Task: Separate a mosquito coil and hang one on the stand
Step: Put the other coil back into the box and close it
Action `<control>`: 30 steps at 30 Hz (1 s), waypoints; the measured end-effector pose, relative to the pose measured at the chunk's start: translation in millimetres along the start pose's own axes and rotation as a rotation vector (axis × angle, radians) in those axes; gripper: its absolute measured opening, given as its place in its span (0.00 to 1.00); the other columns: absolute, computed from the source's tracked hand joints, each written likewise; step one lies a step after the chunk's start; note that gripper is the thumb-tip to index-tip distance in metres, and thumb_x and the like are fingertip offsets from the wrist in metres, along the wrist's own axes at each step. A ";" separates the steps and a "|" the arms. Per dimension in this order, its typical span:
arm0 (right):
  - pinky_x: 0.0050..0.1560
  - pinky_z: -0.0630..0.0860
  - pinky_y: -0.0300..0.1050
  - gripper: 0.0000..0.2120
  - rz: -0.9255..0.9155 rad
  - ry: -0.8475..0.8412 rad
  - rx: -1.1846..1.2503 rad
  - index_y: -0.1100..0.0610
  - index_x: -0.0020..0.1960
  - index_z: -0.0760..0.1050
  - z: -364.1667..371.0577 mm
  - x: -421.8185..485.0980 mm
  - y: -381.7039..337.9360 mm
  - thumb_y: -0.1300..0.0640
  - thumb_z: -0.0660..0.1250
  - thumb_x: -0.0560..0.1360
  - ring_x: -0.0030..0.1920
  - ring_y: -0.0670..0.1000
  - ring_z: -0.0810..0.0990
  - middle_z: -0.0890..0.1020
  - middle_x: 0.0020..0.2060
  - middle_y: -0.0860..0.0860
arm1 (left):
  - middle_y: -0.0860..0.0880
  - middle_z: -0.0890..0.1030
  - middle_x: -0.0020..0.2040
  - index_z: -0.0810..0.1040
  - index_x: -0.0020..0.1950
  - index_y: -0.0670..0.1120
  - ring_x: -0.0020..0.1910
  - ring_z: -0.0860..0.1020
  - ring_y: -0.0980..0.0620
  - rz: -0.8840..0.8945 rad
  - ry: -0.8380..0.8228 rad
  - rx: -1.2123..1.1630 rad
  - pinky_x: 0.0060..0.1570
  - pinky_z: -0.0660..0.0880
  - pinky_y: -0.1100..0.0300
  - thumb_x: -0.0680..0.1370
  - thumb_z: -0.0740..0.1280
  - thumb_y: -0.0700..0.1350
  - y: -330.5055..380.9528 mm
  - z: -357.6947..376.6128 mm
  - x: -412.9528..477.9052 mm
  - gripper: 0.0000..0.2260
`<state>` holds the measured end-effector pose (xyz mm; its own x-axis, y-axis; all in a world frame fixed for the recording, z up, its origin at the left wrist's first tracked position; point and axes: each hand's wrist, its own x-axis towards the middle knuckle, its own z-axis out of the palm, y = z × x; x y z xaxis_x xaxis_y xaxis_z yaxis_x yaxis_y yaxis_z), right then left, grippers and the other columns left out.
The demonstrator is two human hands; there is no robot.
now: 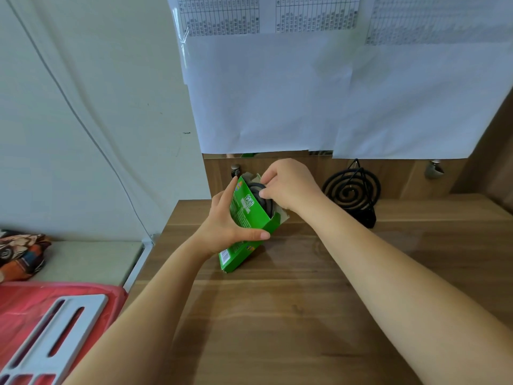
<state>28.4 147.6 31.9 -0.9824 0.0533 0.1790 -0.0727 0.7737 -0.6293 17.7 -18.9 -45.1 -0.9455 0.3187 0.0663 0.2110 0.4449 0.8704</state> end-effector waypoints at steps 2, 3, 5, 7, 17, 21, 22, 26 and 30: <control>0.52 0.79 0.46 0.10 0.007 -0.004 -0.071 0.53 0.52 0.83 4.5 0.0 -3.6 0.58 0.75 0.71 0.53 0.51 0.82 0.85 0.52 0.48 | 0.54 0.57 0.71 0.46 0.80 0.61 0.73 0.59 0.52 -0.002 0.003 -0.011 0.70 0.59 0.54 0.55 0.84 0.56 0.2 -0.3 -0.5 0.63; 0.51 0.80 0.47 0.09 0.004 -0.008 -0.101 0.52 0.51 0.84 7.0 -0.1 -5.7 0.58 0.74 0.72 0.52 0.51 0.82 0.85 0.51 0.48 | 0.55 0.57 0.71 0.46 0.79 0.61 0.73 0.59 0.53 -0.002 0.006 -0.015 0.68 0.59 0.56 0.55 0.83 0.56 0.3 -0.5 -0.7 0.63; 0.48 0.82 0.49 0.07 -0.008 -0.011 -0.142 0.52 0.48 0.85 11.5 -1.1 -9.2 0.61 0.71 0.73 0.48 0.53 0.84 0.86 0.48 0.49 | 0.55 0.57 0.70 0.46 0.79 0.61 0.72 0.59 0.53 -0.006 0.012 -0.025 0.67 0.58 0.57 0.55 0.83 0.56 0.5 -0.5 -0.4 0.62; 0.45 0.83 0.50 0.10 -0.029 -0.027 -0.171 0.55 0.45 0.85 15.3 -1.4 -10.9 0.63 0.66 0.74 0.43 0.55 0.84 0.86 0.43 0.52 | 0.55 0.56 0.70 0.46 0.79 0.61 0.73 0.59 0.53 -0.008 0.020 -0.034 0.69 0.59 0.56 0.57 0.84 0.53 0.4 -0.3 -0.3 0.62; 0.59 0.73 0.46 0.12 -0.174 0.270 0.129 0.53 0.58 0.78 14.4 -21.0 7.0 0.54 0.69 0.75 0.54 0.49 0.78 0.80 0.55 0.49 | 0.52 0.56 0.75 0.48 0.80 0.60 0.76 0.58 0.50 -0.035 0.189 -0.054 0.75 0.59 0.46 0.54 0.83 0.59 -1.0 9.4 0.0 0.63; 0.41 0.73 0.36 0.20 0.014 0.301 0.350 0.52 0.52 0.69 22.6 -39.6 19.6 0.48 0.76 0.68 0.43 0.42 0.77 0.76 0.47 0.48 | 0.52 0.57 0.75 0.48 0.80 0.60 0.77 0.57 0.51 -0.058 0.282 -0.060 0.75 0.60 0.45 0.50 0.80 0.66 3.0 19.5 -1.0 0.65; 0.38 0.73 0.35 0.21 0.065 0.282 0.388 0.53 0.51 0.68 26.5 -42.1 21.8 0.48 0.76 0.67 0.41 0.41 0.78 0.75 0.46 0.48 | 0.51 0.57 0.75 0.47 0.80 0.60 0.77 0.57 0.50 -0.067 0.308 -0.058 0.75 0.60 0.46 0.49 0.79 0.66 4.6 22.0 -1.0 0.65; 0.34 0.70 0.34 0.20 0.158 0.307 0.469 0.55 0.48 0.67 41.5 -44.8 29.3 0.53 0.76 0.67 0.40 0.45 0.76 0.75 0.41 0.48 | 0.48 0.57 0.76 0.47 0.80 0.59 0.77 0.56 0.48 -0.100 0.416 -0.043 0.73 0.60 0.41 0.54 0.79 0.63 10.8 30.8 -1.0 0.62; 0.39 0.71 0.31 0.15 0.092 0.331 0.545 0.53 0.48 0.70 45.8 -42.1 32.4 0.60 0.75 0.69 0.43 0.43 0.77 0.77 0.42 0.45 | 0.48 0.57 0.76 0.47 0.79 0.60 0.76 0.57 0.46 -0.131 0.441 -0.026 0.73 0.59 0.38 0.56 0.81 0.62 12.9 31.5 -1.4 0.61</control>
<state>59.6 141.5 -30.7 -0.8900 0.3634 0.2753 -0.1537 0.3294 -0.9316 29.6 12.7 -49.3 -0.9802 -0.1276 0.1515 0.0820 0.4352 0.8966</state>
